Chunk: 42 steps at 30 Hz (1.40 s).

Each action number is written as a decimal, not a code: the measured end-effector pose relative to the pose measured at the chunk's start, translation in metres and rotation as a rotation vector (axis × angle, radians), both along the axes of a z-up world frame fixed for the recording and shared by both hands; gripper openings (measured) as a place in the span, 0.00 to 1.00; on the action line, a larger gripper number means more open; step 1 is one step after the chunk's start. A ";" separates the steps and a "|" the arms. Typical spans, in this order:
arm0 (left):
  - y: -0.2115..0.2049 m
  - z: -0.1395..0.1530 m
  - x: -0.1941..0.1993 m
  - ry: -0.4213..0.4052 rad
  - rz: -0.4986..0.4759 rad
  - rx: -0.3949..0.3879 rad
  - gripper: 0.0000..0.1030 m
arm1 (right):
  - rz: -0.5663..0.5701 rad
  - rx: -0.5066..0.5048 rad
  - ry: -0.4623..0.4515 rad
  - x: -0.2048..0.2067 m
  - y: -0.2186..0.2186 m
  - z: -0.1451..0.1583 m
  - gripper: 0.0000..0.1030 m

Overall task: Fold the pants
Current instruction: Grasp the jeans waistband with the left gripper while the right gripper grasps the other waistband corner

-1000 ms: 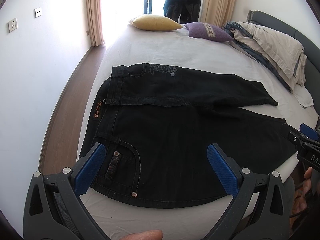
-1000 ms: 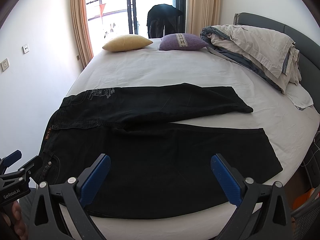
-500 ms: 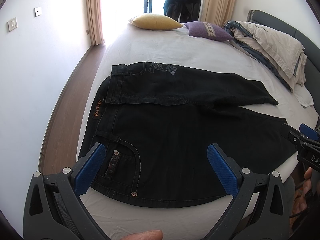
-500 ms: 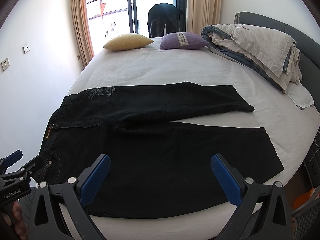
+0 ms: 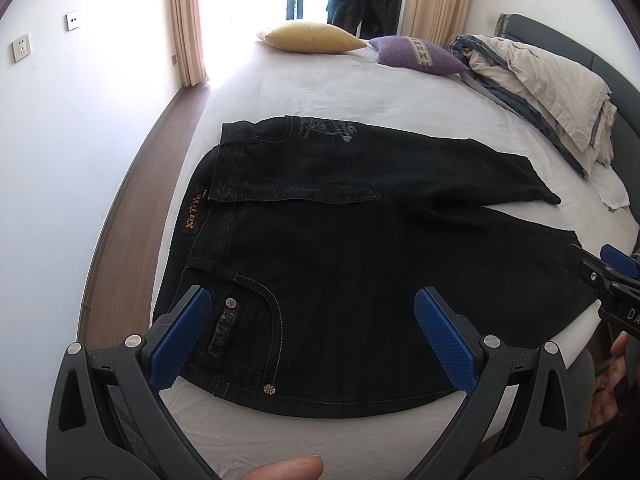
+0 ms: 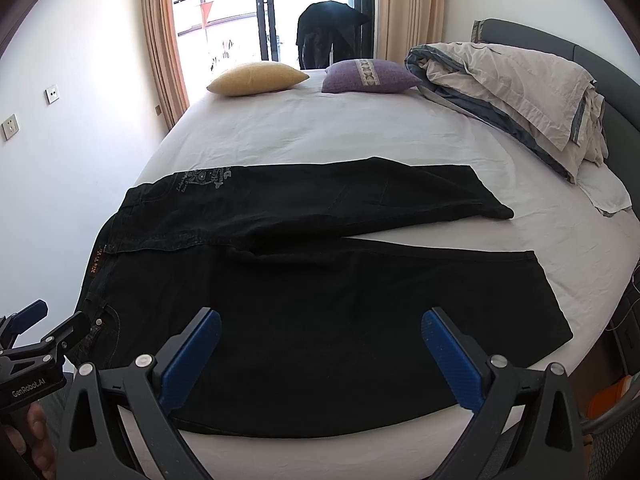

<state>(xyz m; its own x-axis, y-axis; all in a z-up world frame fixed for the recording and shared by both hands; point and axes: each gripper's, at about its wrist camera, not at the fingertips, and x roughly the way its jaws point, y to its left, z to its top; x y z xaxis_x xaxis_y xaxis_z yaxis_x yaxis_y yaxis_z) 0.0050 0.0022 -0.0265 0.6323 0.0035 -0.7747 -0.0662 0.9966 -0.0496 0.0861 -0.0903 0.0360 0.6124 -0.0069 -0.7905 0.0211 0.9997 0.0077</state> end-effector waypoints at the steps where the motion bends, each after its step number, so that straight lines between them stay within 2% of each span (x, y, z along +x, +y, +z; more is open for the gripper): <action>1: 0.000 -0.001 0.002 0.002 -0.005 0.006 1.00 | 0.006 0.006 0.001 0.002 -0.001 -0.001 1.00; 4: 0.001 -0.002 0.010 -0.014 -0.030 0.024 1.00 | 0.054 0.042 -0.002 0.007 -0.007 -0.001 1.00; 6: 0.009 -0.002 0.024 -0.015 -0.052 -0.005 1.00 | 0.108 0.065 -0.007 0.014 -0.011 -0.001 1.00; 7: 0.014 0.000 0.034 -0.018 -0.072 -0.026 1.00 | 0.140 0.072 -0.010 0.020 -0.013 -0.001 1.00; 10: 0.026 0.005 0.075 -0.034 -0.120 -0.013 1.00 | 0.241 0.075 -0.029 0.042 -0.018 0.001 1.00; 12: 0.034 0.010 0.109 -0.048 -0.200 -0.040 1.00 | 0.304 0.073 -0.039 0.061 -0.021 0.002 0.99; 13: 0.036 0.010 0.131 -0.023 -0.229 -0.027 1.00 | 0.331 0.070 -0.042 0.071 -0.023 0.001 0.98; 16: 0.043 0.003 0.198 0.048 -0.285 0.106 1.00 | 0.413 0.081 -0.031 0.108 -0.026 -0.001 0.92; 18: 0.046 -0.002 0.240 0.085 -0.341 0.163 1.00 | 0.473 0.097 -0.020 0.135 -0.028 -0.005 0.87; 20: 0.052 -0.010 0.282 0.131 -0.403 0.178 1.00 | 0.529 0.106 -0.006 0.160 -0.028 -0.010 0.83; 24: 0.067 -0.027 0.351 0.220 -0.472 0.144 0.98 | 0.606 0.116 0.019 0.203 -0.025 -0.023 0.79; 27: 0.074 -0.044 0.381 0.302 -0.532 0.111 0.69 | 0.641 0.125 0.033 0.226 -0.023 -0.036 0.77; 28: 0.076 -0.050 0.387 0.334 -0.550 0.102 0.66 | 0.645 0.130 0.041 0.233 -0.023 -0.041 0.76; 31: 0.075 -0.070 0.393 0.409 -0.609 0.100 0.66 | 0.655 0.139 0.060 0.255 -0.020 -0.054 0.76; 35: 0.077 -0.087 0.399 0.449 -0.614 0.103 0.65 | 0.689 0.149 0.082 0.272 -0.009 -0.065 0.72; 38: 0.078 -0.089 0.396 0.441 -0.603 0.081 0.50 | 0.730 0.141 0.106 0.283 0.003 -0.071 0.68; 40: 0.079 -0.087 0.395 0.439 -0.601 0.072 0.28 | 0.765 0.133 0.119 0.291 0.010 -0.073 0.67; 41: 0.079 -0.086 0.395 0.439 -0.592 0.077 0.26 | 0.783 0.127 0.128 0.294 0.014 -0.074 0.66; 42: 0.075 -0.086 0.394 0.431 -0.588 0.086 0.19 | 0.801 0.118 0.137 0.299 0.018 -0.076 0.64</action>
